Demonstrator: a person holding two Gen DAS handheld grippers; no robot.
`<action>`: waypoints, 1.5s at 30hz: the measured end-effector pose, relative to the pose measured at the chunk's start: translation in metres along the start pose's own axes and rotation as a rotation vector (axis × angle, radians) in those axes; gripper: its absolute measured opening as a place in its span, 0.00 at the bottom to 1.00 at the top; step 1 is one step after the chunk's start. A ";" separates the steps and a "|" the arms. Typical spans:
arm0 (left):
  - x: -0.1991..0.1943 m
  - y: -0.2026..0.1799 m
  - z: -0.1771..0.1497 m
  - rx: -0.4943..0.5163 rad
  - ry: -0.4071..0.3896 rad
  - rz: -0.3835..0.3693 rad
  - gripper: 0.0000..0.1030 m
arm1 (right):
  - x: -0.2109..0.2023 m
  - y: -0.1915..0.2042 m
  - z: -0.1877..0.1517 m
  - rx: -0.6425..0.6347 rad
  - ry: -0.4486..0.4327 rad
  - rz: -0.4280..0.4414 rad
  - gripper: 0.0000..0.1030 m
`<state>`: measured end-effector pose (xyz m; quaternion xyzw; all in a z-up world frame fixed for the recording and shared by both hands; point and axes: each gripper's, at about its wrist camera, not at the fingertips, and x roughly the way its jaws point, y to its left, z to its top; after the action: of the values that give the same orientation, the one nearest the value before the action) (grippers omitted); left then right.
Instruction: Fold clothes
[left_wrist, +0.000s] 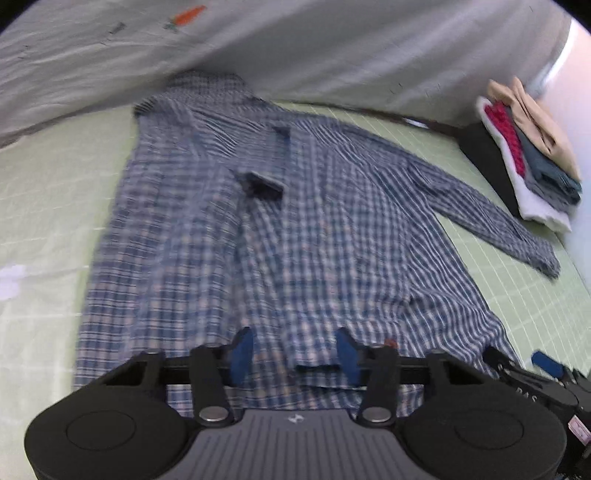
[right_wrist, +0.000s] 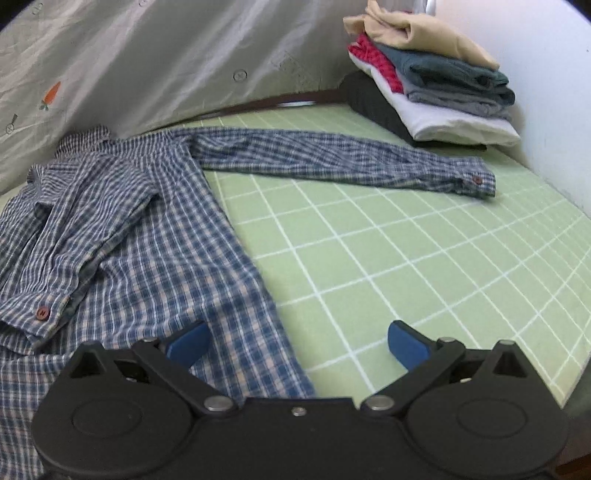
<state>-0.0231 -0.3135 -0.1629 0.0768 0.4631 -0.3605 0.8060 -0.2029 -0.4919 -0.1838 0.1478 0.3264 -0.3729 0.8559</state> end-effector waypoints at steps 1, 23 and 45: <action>0.004 -0.001 -0.001 0.005 0.015 -0.011 0.27 | 0.000 0.000 -0.002 -0.002 -0.019 0.001 1.00; -0.016 0.007 -0.005 -0.099 0.007 -0.072 0.02 | 0.004 -0.002 -0.009 -0.018 -0.089 0.014 1.00; -0.120 0.069 -0.093 -0.467 -0.108 -0.069 0.01 | 0.005 0.000 -0.009 -0.020 -0.090 0.013 1.00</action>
<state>-0.0797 -0.1598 -0.1327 -0.1469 0.4923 -0.2743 0.8129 -0.2049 -0.4901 -0.1940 0.1243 0.2904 -0.3703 0.8736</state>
